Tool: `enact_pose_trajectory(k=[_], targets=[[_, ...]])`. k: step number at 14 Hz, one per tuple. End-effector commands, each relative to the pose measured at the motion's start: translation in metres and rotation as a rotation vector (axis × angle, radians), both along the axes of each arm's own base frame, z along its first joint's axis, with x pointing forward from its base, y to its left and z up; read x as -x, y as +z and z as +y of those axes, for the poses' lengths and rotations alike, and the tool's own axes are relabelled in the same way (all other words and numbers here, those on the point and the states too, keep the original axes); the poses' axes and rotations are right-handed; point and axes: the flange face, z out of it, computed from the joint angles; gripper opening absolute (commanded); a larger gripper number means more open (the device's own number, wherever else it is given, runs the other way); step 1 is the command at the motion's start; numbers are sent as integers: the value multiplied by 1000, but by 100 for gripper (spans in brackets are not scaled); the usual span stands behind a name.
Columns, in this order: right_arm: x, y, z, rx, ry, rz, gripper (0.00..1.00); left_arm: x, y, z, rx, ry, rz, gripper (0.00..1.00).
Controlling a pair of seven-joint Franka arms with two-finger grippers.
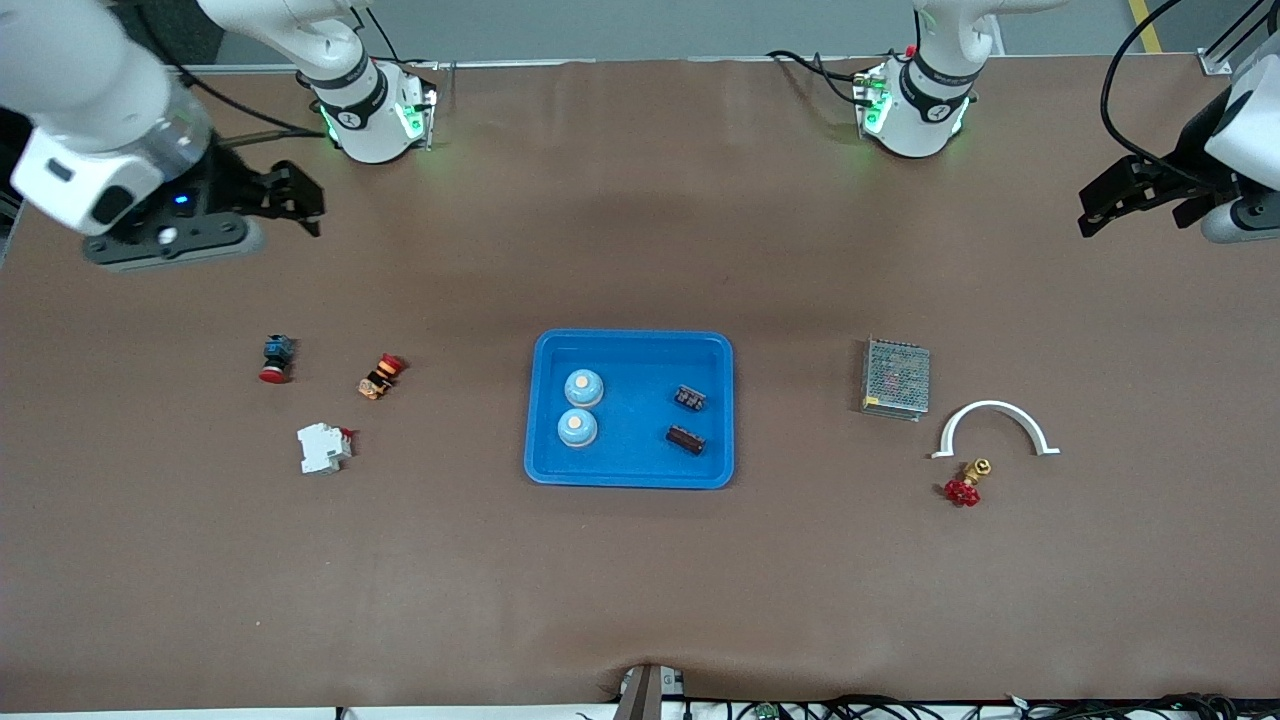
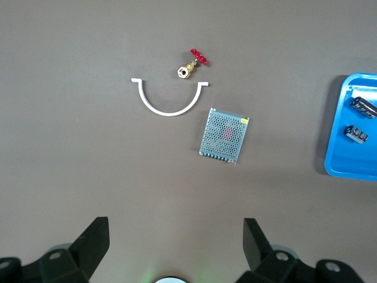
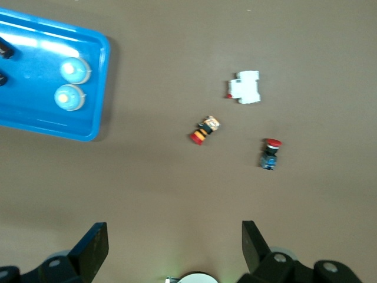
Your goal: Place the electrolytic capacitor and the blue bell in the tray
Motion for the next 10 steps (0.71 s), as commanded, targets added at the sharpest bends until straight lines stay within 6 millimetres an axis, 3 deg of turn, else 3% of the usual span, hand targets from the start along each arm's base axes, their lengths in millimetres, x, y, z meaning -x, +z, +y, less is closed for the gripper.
enact_pose_trajectory(k=[1,6,10], targets=[[-4,2,-34,-8,-20,-10,100,2,5,-1,15,8,-10,100],[-24,7,-89,-16,-122,-102,100,1,4,-2,14,2,-7,100],[-43,-2,-125,-33,-186,-156,100,1,4,-2,14,2,-7,100]])
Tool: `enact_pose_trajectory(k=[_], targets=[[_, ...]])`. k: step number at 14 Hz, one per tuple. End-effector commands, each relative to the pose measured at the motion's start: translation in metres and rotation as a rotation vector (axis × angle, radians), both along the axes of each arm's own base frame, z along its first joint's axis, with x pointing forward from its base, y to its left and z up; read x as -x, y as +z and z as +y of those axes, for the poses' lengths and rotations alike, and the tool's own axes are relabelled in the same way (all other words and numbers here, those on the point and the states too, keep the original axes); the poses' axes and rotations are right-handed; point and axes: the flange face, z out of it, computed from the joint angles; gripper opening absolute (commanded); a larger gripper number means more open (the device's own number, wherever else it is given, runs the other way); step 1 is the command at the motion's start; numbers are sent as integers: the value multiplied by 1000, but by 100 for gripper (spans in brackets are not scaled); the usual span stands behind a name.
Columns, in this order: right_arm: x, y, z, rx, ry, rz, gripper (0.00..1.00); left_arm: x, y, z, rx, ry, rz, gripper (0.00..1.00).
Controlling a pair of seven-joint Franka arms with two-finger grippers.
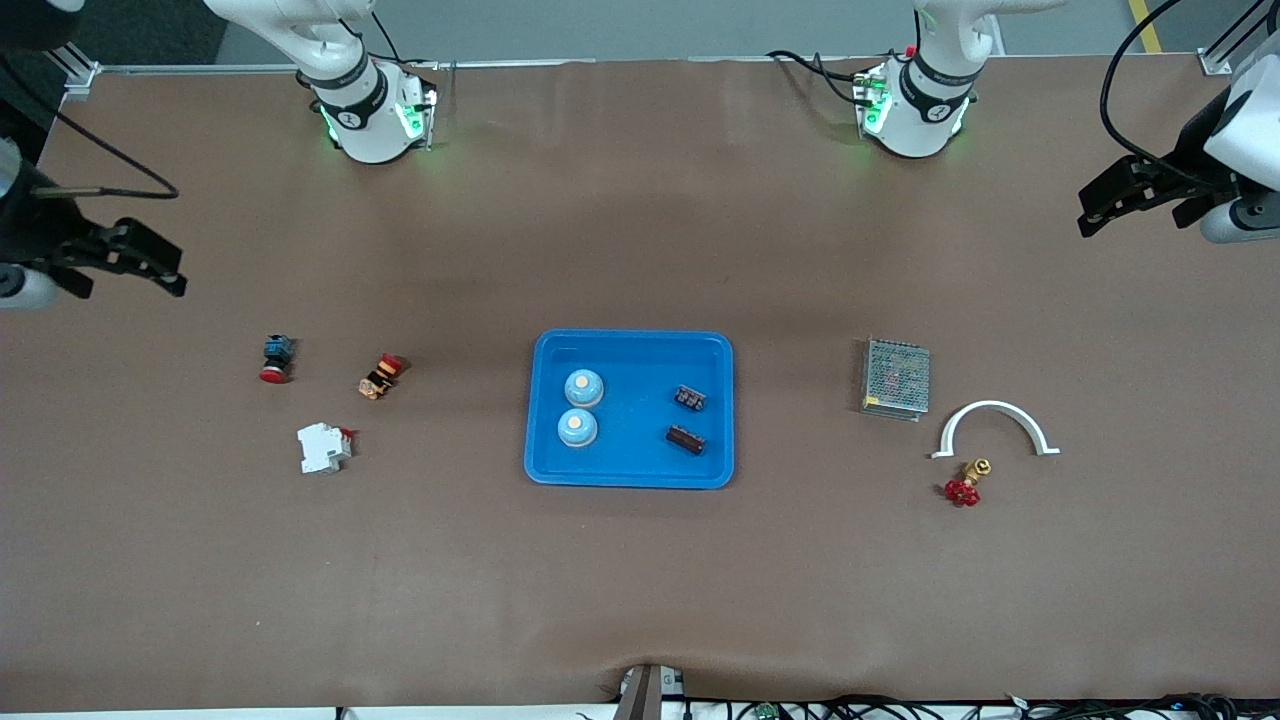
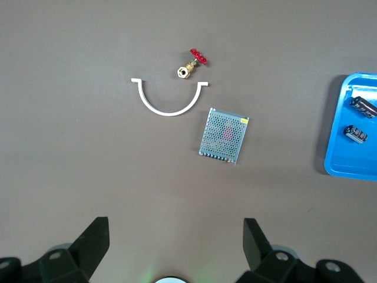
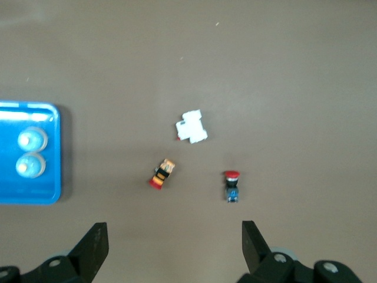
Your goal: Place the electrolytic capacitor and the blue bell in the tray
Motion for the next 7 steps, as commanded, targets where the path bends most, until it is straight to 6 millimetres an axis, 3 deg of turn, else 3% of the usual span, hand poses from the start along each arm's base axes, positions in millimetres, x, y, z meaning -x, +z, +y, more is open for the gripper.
enact_pose_trajectory(k=[1,7], targets=[[-5,-6,-10,-7,-14,-5,100,1,4,-1,14,1,-7,100],[-17,-21,-7,-21,-22,-23,100,1,4,-1,14,1,-7,100]])
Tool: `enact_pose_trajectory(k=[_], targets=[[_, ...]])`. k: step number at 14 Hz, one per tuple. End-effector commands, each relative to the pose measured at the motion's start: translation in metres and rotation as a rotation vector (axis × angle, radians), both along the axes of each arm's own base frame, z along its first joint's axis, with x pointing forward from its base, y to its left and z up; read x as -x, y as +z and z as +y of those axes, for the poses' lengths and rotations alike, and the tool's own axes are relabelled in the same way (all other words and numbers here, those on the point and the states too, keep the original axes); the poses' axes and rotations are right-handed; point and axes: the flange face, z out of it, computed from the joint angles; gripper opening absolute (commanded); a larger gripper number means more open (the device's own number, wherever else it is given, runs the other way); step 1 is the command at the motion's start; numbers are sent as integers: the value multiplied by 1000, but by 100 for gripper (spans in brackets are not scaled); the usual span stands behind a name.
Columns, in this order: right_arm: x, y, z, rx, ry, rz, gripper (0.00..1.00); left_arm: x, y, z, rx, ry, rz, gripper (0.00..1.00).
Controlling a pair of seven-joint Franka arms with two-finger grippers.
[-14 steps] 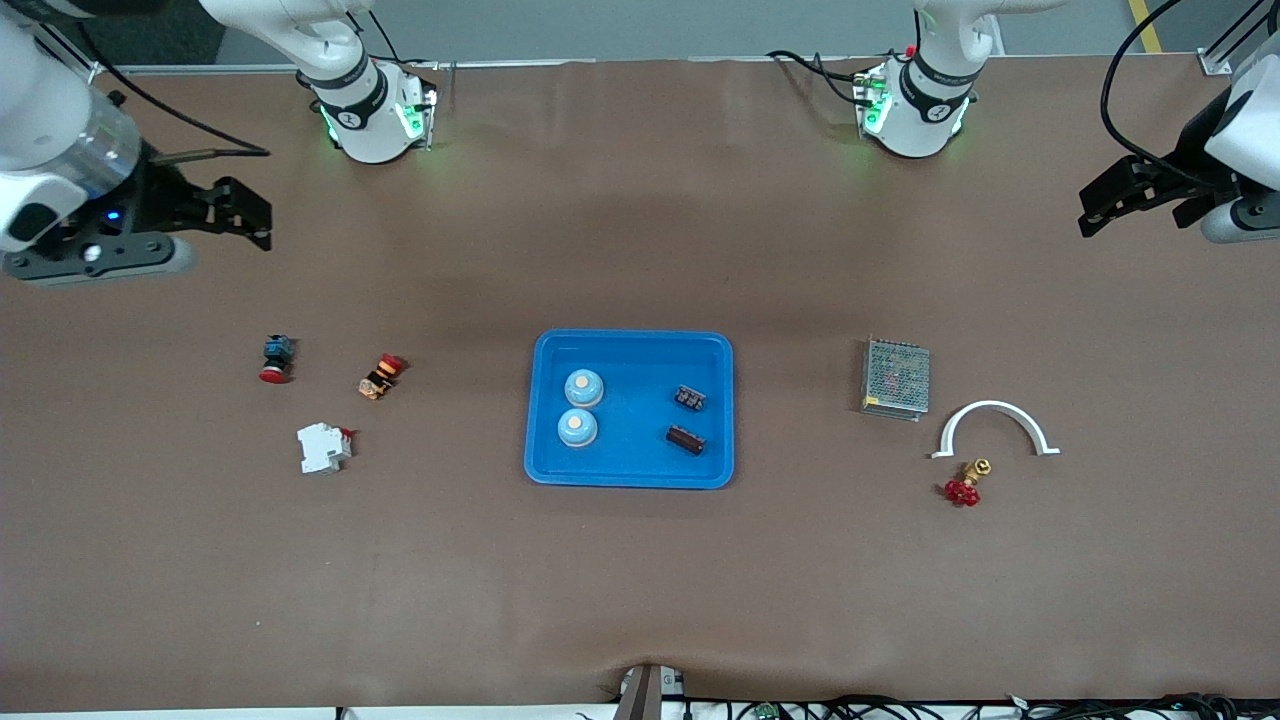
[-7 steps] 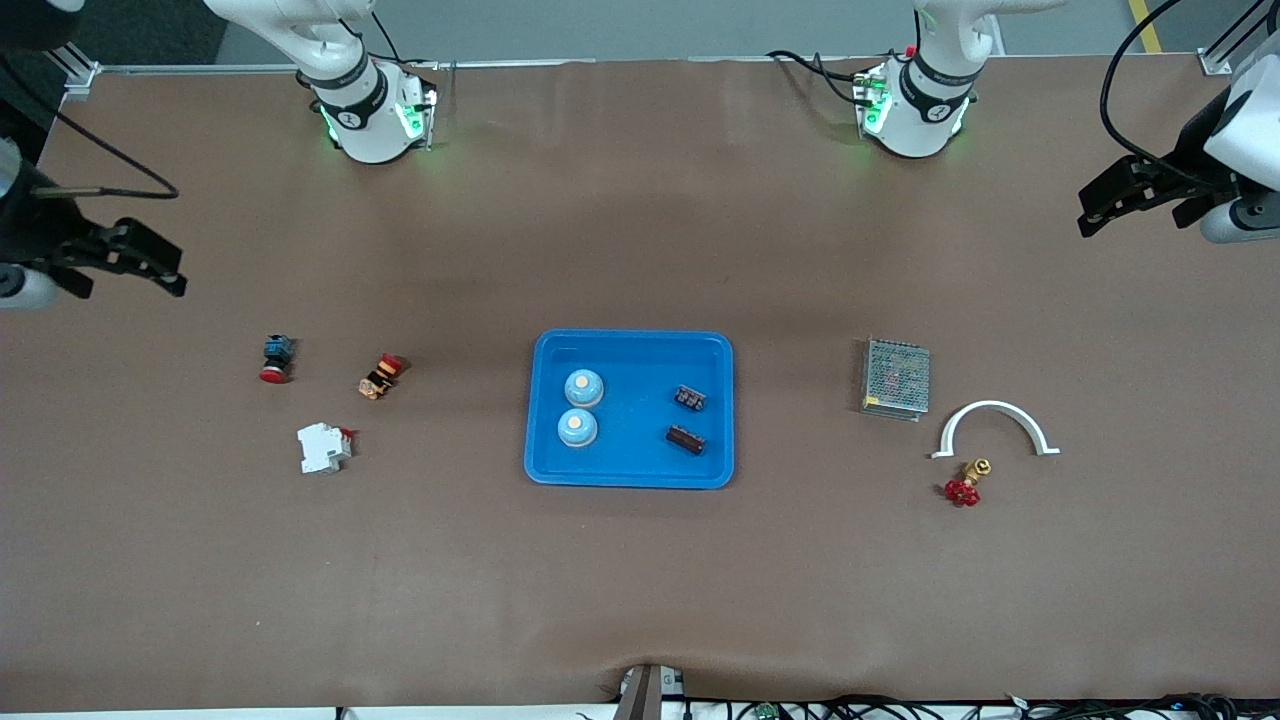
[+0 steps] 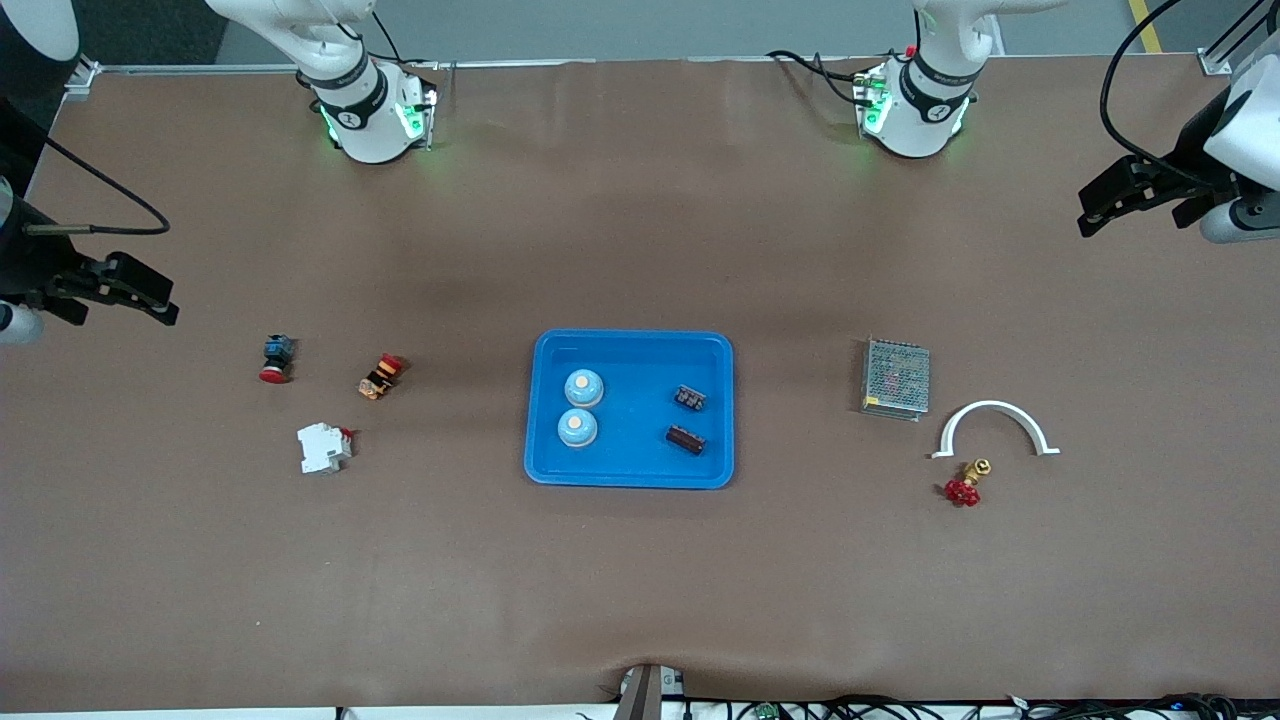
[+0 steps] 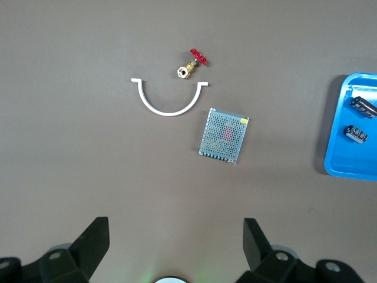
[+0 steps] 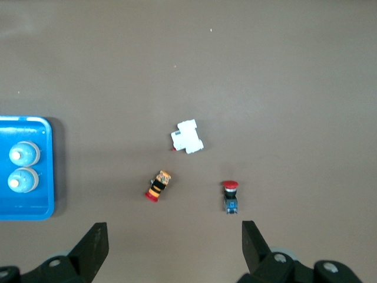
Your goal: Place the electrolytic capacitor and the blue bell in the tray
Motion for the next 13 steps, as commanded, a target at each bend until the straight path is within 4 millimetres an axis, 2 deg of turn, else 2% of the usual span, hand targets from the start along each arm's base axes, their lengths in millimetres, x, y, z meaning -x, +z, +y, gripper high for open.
enact_pose_trajectory(k=[1,4,7,13], targets=[[1,2,-2,-13,-17,-16,100,2,4,-1,14,2,-9,100],[5,6,-3,-16,-44,-14,100,2,6,0,15,0,-10,100],[21,25,-1,-12,-41,-11,100,2,6,0,15,-2,-10,100],[21,24,-1,-10,-28,-6,100,2,6,0,16,-3,-11,100]])
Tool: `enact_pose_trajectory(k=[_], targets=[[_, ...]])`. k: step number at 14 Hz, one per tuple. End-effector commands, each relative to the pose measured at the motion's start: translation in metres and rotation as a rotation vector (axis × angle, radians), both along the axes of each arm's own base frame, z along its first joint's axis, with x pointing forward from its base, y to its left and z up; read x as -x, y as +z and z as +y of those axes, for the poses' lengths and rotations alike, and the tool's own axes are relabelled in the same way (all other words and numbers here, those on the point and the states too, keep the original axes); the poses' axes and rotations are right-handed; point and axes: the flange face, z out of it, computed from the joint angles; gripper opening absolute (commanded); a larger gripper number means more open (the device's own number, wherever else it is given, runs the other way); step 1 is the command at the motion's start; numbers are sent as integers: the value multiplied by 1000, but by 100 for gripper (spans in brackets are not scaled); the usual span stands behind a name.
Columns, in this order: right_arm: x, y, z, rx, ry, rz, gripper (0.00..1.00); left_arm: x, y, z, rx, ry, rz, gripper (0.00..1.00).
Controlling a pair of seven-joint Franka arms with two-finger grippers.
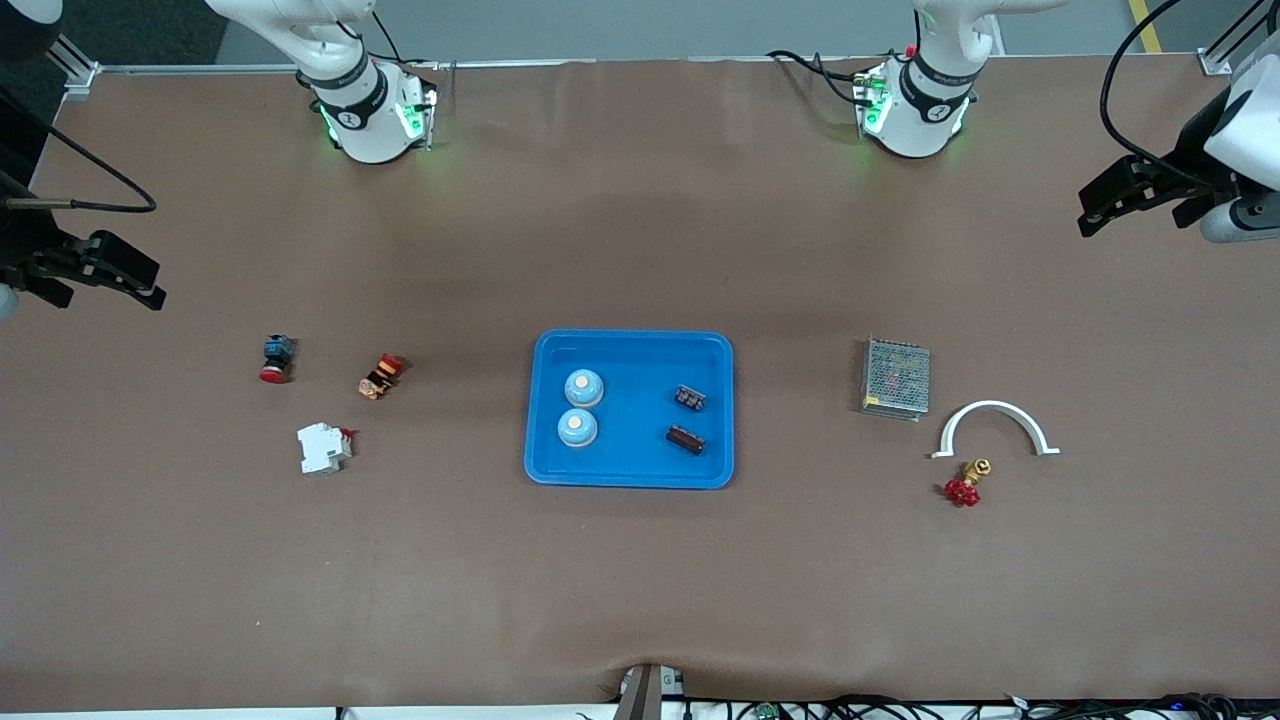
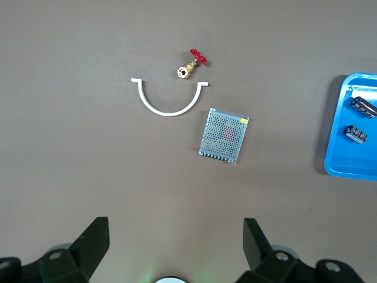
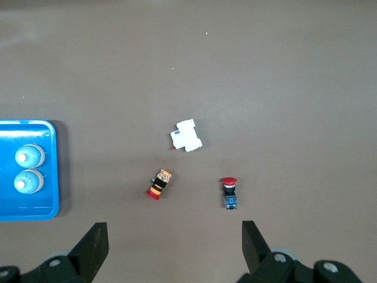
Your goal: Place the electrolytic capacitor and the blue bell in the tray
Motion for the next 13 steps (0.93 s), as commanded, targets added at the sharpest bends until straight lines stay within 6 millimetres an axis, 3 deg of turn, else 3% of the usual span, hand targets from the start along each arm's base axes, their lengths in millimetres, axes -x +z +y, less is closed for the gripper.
enact_pose_trajectory(k=[1,13], targets=[[5,2,0,-11,-3,4,100,2,6,0,15,-2,-10,100],[4,1,2,-13,-7,8,100,2,6,1,16,-20,-9,100]])
